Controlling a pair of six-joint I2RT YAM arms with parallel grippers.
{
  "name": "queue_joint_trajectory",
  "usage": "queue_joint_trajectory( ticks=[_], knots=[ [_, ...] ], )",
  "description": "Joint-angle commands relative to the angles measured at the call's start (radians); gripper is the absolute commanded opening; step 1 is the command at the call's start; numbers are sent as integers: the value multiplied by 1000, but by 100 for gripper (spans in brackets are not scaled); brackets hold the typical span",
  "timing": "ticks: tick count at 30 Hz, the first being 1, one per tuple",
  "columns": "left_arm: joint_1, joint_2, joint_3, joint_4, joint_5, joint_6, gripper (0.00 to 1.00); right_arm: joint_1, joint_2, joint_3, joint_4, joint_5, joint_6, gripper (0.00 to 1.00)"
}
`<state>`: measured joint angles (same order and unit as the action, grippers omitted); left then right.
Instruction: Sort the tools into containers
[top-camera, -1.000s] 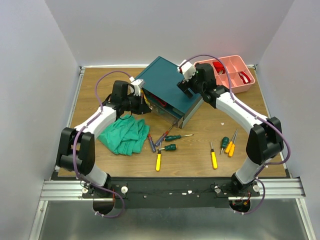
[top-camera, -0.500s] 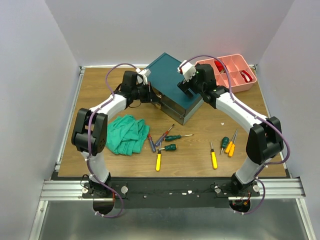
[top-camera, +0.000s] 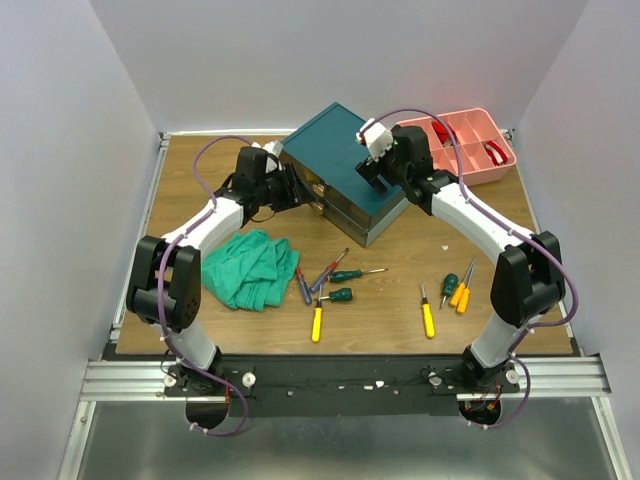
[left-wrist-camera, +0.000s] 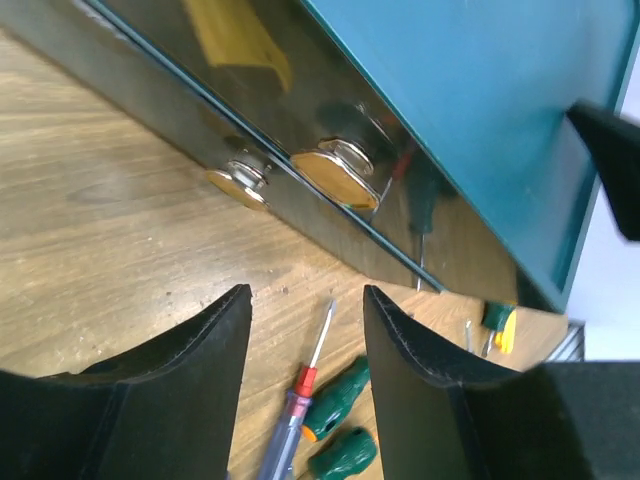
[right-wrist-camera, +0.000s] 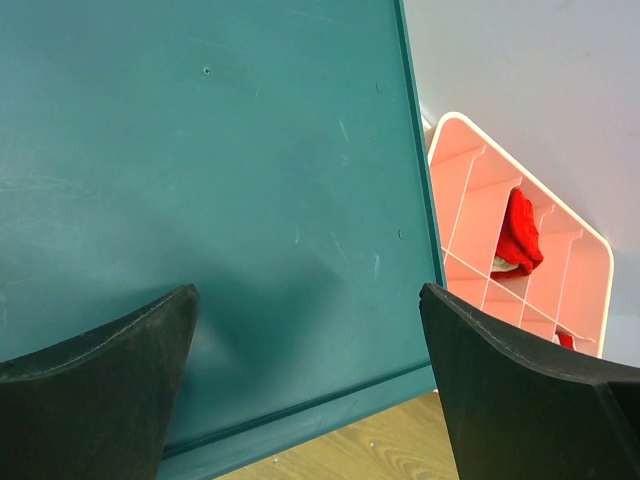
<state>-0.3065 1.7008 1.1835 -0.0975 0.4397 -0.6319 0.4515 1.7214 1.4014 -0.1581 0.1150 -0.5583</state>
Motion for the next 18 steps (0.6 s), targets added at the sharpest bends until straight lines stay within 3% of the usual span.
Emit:
queue_joint_trajectory(
  ticks=[1,18],
  knots=[
    [17,22,-4,-45,-118,-138,58,-4,30,22,-21,0,-5,100],
    [18,261,96,88,-26,-311,57,-4,30,11,-20,18,-28,100]
  ],
)
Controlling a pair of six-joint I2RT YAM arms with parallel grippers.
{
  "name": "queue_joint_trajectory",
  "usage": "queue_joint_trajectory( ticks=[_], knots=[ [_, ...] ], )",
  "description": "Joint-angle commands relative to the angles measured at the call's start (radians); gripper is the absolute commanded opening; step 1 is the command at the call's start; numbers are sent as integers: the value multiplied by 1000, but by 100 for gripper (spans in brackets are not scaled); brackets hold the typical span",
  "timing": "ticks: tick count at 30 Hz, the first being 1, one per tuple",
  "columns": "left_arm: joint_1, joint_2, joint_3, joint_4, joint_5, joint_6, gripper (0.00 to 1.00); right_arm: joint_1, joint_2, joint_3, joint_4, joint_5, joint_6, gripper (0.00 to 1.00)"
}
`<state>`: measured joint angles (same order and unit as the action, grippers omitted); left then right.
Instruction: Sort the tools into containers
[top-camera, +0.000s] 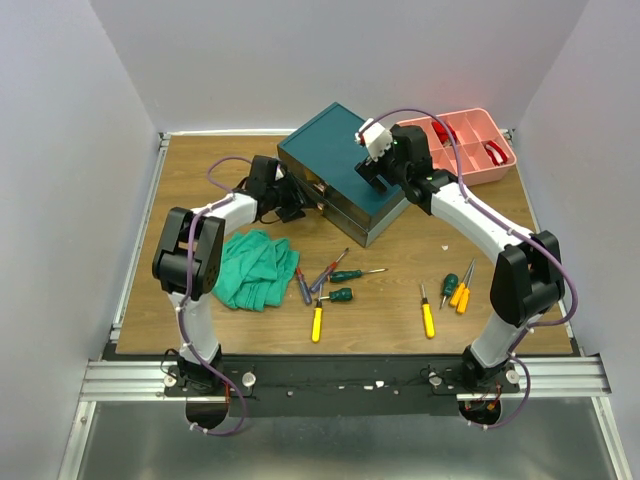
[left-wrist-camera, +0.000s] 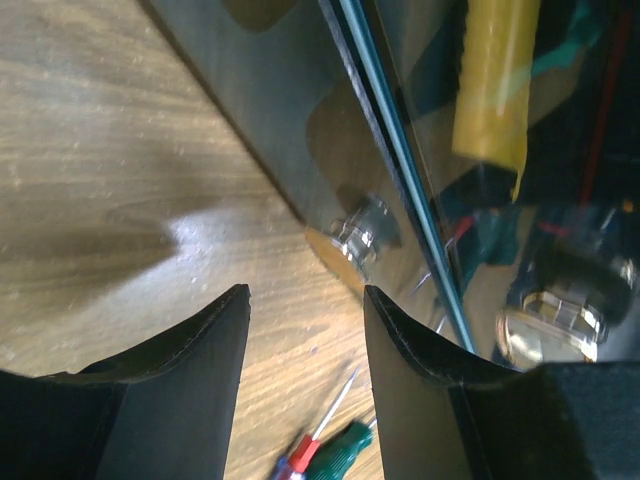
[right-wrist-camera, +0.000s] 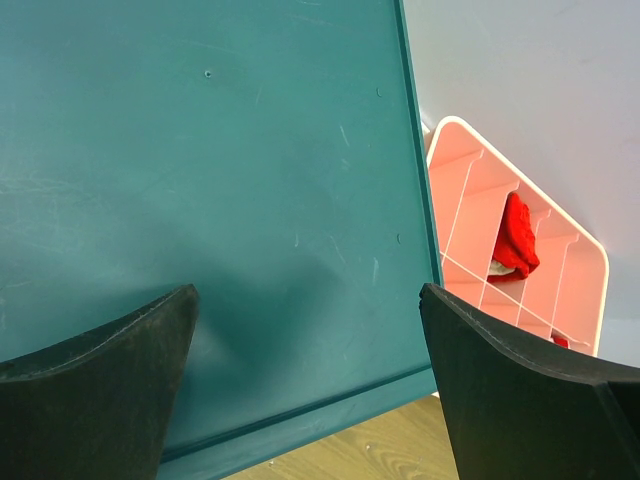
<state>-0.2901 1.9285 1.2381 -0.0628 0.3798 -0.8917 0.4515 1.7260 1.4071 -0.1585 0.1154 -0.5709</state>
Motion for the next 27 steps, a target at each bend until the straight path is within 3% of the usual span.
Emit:
queue_joint_trajectory(
  ticks=[1,7,13,17,27],
  knots=[
    [2,49,44,55,39,-53,57,-4,27,7,-19,18,-15,100],
    [0,99,76,43,44,-64,57,-4,53,29,-26,20,-11,100],
    [5,95,113,-167,-65,-29,56,-4,70,59,-35,18,-9,100],
    [46,8,42,-297,-136,14,56,-4,69,61,-32,17,-7,100],
    [181,-184,-186,-273,-134,85,56,-4,52,46,-44,-2,0,100]
  ],
)
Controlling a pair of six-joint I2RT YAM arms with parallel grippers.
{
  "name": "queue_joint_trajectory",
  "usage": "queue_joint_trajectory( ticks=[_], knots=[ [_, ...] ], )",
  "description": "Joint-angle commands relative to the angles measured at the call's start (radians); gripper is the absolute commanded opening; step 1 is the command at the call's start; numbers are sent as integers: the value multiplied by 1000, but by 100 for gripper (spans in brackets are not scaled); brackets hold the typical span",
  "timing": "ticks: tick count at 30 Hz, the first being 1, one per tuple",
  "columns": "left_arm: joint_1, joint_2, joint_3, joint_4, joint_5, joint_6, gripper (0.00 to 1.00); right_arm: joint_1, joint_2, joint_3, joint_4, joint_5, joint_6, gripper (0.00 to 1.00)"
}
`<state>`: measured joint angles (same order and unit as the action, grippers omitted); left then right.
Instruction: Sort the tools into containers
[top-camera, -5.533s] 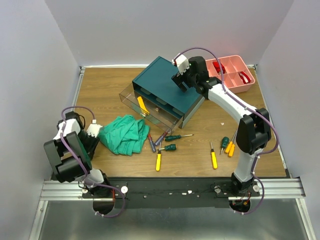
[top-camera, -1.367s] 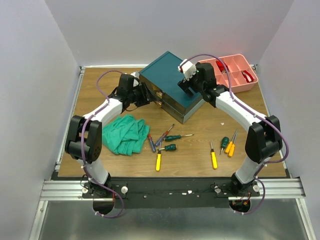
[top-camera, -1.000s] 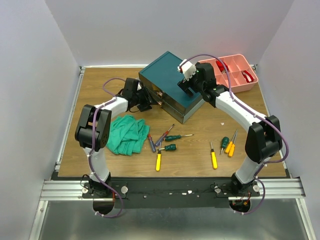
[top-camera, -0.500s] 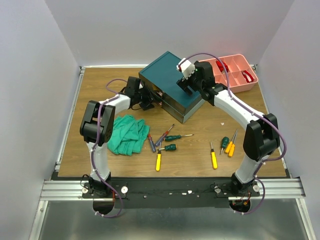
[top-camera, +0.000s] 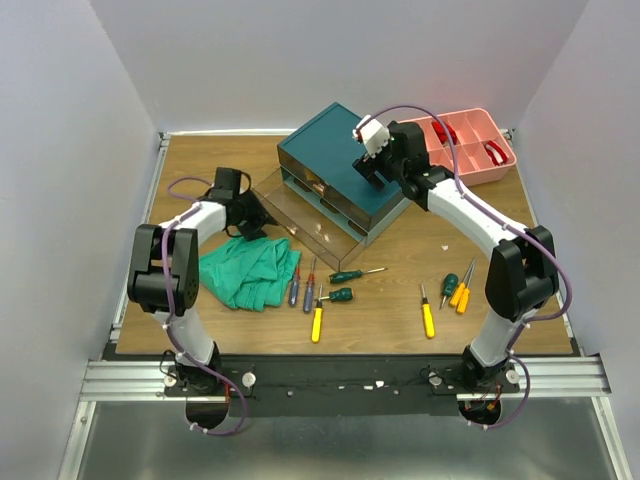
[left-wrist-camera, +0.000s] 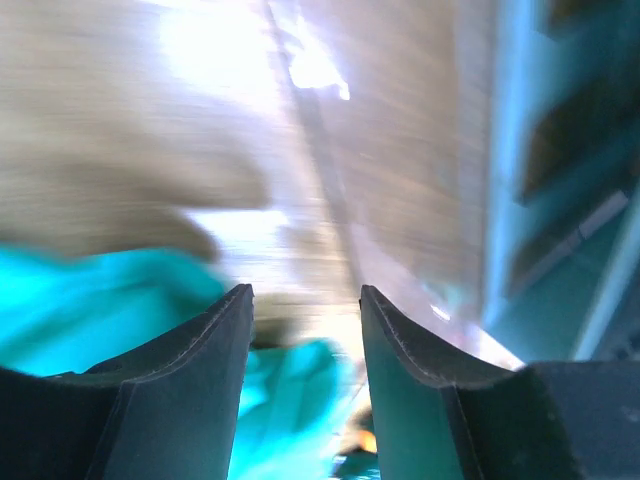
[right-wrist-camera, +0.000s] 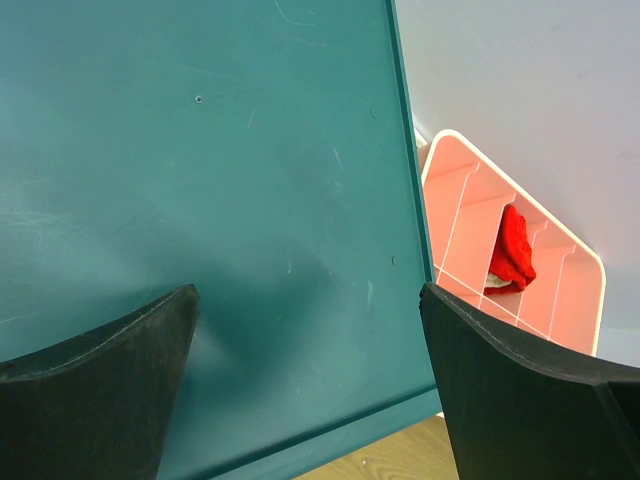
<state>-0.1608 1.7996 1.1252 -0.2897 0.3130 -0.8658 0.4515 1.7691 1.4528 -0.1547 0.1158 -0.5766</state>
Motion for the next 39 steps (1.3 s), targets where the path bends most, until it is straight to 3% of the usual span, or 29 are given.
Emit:
queue_joint_trajectory(
  ticks=[1,10,16,17,20,26,32,39],
  knots=[
    [56,-77,-77,-39,-66,59,56,-4,3,1,-49,-4,9,100],
    [64,-210,-19,116,46,117,64,12,-109,-8,-94,-68,-41,100],
    [92,-287,90,57,-23,278,66,50,-234,26,-440,-520,-208,95],
    [101,-316,91,40,-28,296,67,56,-232,58,-591,-679,-262,92],
    [127,-388,70,12,-40,361,71,114,-215,84,-736,-807,-387,91],
    [177,-581,-46,30,27,435,79,317,-106,106,-772,-765,-548,85],
    [236,-744,-149,40,52,439,81,487,65,136,-734,-674,-692,82],
    [291,-865,-212,40,75,416,81,553,214,159,-750,-575,-796,70]
  ],
)
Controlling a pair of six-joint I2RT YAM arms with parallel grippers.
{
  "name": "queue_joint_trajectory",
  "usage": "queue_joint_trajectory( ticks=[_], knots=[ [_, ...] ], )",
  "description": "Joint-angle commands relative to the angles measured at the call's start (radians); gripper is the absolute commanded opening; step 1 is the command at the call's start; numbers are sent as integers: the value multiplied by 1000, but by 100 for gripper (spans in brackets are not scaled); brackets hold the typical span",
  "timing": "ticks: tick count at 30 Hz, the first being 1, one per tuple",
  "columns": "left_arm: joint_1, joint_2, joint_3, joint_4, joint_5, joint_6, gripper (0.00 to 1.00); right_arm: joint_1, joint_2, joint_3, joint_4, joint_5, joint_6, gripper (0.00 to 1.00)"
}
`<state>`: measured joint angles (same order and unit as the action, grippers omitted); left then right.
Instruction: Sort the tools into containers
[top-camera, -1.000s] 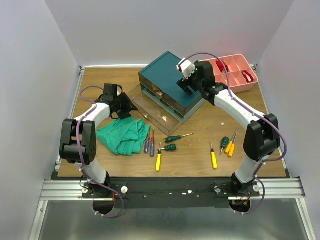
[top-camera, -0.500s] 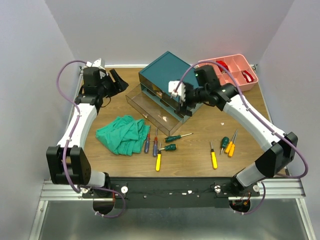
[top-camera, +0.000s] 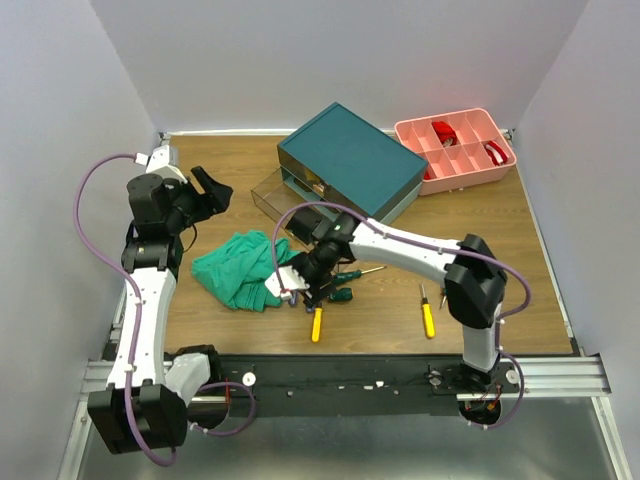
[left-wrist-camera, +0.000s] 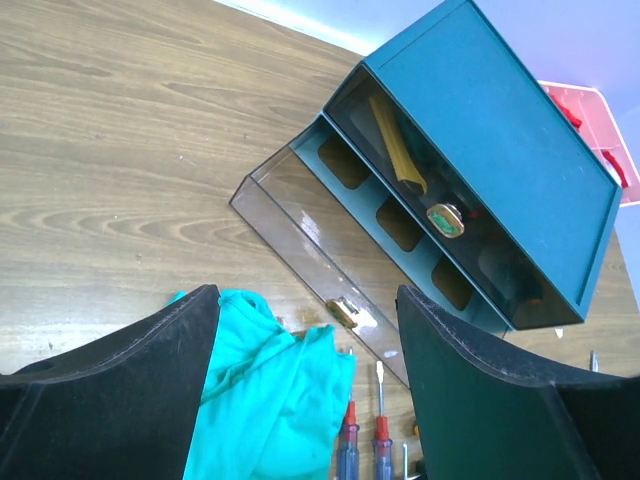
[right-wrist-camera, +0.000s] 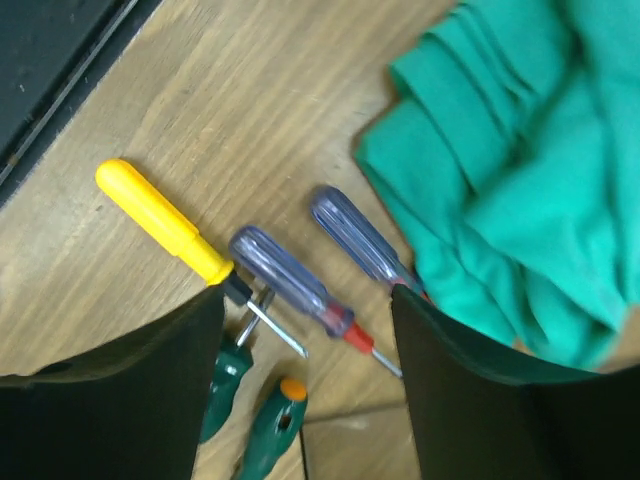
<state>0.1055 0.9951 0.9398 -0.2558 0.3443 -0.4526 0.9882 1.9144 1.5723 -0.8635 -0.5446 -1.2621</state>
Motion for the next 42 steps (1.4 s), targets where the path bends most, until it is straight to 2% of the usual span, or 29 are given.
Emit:
queue_joint_trajectory(
  ticks=[1,12,19,22,26,30,33,36,37,40,41,42],
  knots=[
    [34,-70,-30,3,42,3,81,17,93,41,-42,98,-134,68],
    [83,-101,-76,9,68,-64,81,15,228,115,-48,192,-192,55],
    [86,-75,-87,29,71,-86,81,15,261,89,-63,225,-259,46],
    [86,-66,-87,29,76,-86,81,17,253,51,-72,227,-284,38],
    [86,-56,-85,27,88,-89,81,15,218,55,-114,189,-292,14],
    [85,-30,-61,-13,105,-89,81,20,147,133,-173,89,-278,7],
    [85,-12,-50,-14,130,-89,81,23,106,268,-245,19,-220,6],
    [85,2,-42,-2,145,-103,80,23,80,409,-269,-37,-88,4],
    [85,7,-41,3,147,-109,80,21,69,429,-249,-35,25,4],
    [85,16,-38,24,156,-138,79,12,3,410,-71,3,249,1],
    [86,19,-36,29,157,-146,79,12,-11,382,63,44,303,1],
    [85,17,-36,38,159,-153,79,13,-23,329,131,172,358,1]
  ],
)
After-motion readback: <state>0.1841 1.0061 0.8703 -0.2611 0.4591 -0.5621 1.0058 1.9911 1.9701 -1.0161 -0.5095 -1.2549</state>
